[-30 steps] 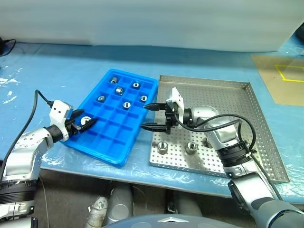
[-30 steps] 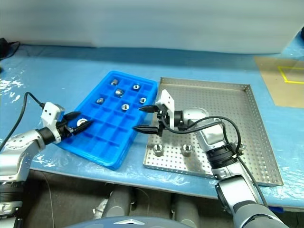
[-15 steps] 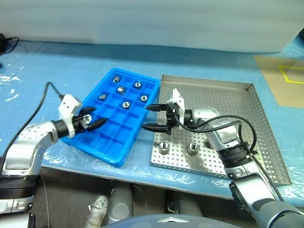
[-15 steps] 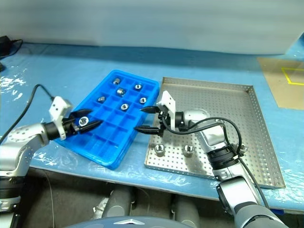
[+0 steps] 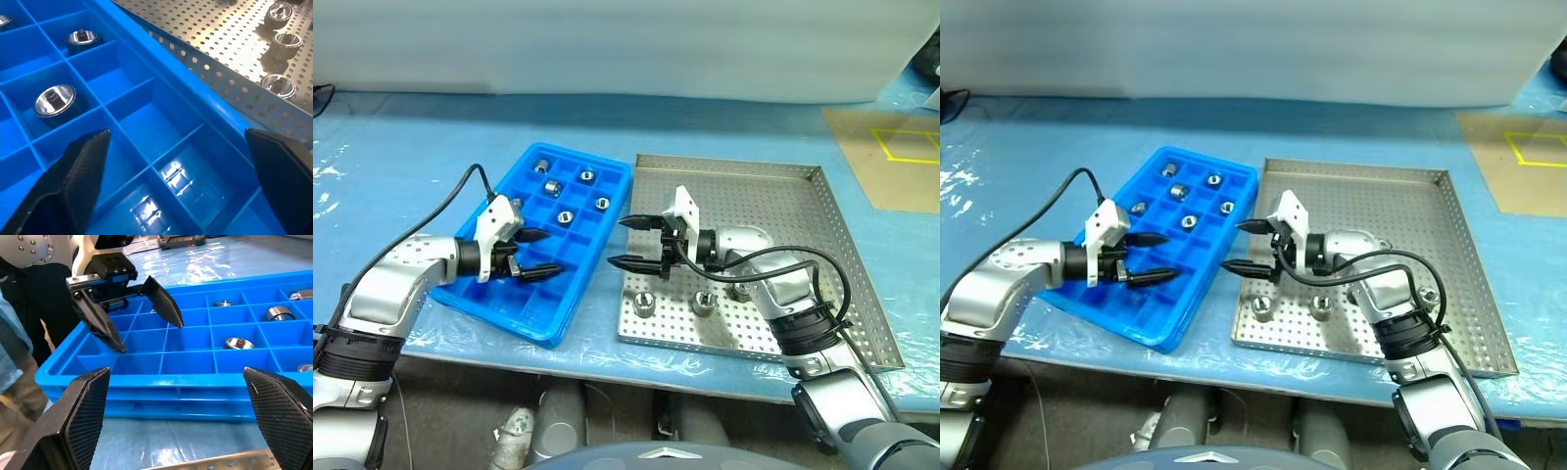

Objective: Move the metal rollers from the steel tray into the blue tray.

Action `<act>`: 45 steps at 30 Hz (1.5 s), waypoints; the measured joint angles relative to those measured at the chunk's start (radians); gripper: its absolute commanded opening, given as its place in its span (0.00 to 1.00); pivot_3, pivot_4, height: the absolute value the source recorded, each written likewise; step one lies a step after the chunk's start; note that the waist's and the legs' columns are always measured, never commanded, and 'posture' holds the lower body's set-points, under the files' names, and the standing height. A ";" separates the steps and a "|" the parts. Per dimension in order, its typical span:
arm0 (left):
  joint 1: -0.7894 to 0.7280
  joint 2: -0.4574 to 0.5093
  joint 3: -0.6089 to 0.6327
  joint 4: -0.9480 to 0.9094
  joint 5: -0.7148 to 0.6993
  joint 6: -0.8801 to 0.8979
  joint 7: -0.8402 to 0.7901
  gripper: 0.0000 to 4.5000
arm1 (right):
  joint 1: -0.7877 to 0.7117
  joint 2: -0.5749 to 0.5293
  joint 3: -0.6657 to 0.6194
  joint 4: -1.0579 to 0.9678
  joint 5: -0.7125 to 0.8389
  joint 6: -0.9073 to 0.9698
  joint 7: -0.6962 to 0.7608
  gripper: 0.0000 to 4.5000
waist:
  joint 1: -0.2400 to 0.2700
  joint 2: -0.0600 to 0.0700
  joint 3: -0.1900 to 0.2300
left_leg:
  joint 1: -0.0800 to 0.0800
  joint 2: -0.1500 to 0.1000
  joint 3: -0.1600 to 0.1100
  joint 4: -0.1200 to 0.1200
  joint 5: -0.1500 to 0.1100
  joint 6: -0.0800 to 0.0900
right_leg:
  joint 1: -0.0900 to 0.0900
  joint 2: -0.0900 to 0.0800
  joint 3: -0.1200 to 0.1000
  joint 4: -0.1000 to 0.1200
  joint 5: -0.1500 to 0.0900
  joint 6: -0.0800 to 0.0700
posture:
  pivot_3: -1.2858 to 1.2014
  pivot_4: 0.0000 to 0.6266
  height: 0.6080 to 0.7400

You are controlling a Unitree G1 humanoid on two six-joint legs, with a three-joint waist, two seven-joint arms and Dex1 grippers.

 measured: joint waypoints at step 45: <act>-0.147 -0.143 -0.005 0.058 -0.049 0.003 -0.093 1.00 | 0.071 -0.095 -0.061 -0.089 0.035 0.052 -0.041 1.00 | -0.026 0.000 0.000 | 0.000 0.000 0.003 0.002 0.000 0.000 | 0.001 0.000 0.000 0.000 0.000 0.000 | 0.51 0.24 1.00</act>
